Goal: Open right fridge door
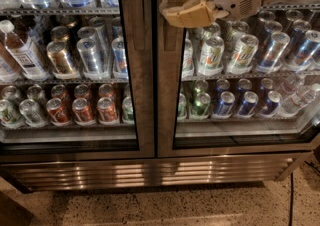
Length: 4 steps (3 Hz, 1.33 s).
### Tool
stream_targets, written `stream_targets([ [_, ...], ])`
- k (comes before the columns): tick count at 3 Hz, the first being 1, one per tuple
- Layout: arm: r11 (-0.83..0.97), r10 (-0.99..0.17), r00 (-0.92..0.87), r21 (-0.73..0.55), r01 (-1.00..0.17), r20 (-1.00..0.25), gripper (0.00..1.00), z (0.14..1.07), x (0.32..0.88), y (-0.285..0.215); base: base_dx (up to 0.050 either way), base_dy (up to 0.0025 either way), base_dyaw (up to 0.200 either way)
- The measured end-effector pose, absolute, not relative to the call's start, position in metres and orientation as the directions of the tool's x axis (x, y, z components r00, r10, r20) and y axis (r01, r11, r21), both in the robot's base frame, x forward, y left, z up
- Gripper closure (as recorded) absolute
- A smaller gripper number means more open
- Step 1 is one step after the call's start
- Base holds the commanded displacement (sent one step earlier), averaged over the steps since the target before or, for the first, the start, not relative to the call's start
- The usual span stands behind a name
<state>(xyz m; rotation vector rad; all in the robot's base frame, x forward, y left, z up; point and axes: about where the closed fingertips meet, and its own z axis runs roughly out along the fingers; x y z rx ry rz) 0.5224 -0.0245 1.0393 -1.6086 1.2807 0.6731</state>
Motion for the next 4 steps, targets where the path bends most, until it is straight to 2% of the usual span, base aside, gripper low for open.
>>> stream_targets([
  [4, -0.03, -0.496, 0.35, -0.387, -0.921, -0.795, 1.0, 1.035, 0.525, -0.019, 0.0, 0.0, 0.0],
])
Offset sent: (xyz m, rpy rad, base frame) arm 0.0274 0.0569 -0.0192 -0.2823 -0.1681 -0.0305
